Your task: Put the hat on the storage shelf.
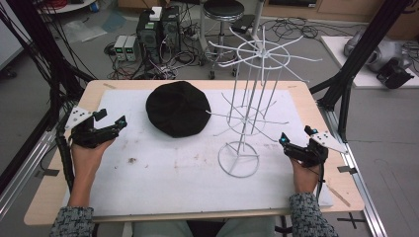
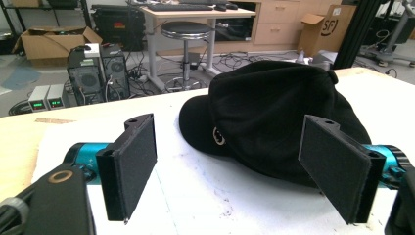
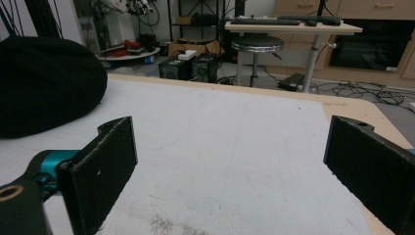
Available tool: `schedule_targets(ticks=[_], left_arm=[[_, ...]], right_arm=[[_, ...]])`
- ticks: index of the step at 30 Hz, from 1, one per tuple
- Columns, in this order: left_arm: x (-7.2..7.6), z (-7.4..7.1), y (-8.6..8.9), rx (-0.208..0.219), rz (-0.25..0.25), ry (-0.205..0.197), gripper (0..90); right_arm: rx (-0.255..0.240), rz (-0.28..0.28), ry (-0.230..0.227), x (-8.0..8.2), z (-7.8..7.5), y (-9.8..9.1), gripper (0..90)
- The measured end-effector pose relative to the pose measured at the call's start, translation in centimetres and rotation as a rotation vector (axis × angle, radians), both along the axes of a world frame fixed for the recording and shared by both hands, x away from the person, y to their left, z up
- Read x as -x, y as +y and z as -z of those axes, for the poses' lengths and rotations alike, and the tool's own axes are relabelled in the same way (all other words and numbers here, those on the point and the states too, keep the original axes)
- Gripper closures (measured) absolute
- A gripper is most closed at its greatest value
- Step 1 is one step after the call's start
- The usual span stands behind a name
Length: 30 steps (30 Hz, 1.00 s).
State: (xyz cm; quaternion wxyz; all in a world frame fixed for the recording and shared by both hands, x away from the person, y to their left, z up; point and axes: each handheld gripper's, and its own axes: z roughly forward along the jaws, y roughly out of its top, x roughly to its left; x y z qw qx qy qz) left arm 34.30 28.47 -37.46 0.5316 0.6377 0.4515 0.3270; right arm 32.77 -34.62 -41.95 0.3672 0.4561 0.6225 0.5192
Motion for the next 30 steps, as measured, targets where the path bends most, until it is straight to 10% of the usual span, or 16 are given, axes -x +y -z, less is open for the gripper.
schedule_targets(ticks=[30], left_arm=[[-2.0, -1.9, -2.2, 0.015, 0.087, -0.014, 21.1]], right_arm=[[0.035, 0.030, -0.012, 1.6, -0.2, -0.7, 4.8]])
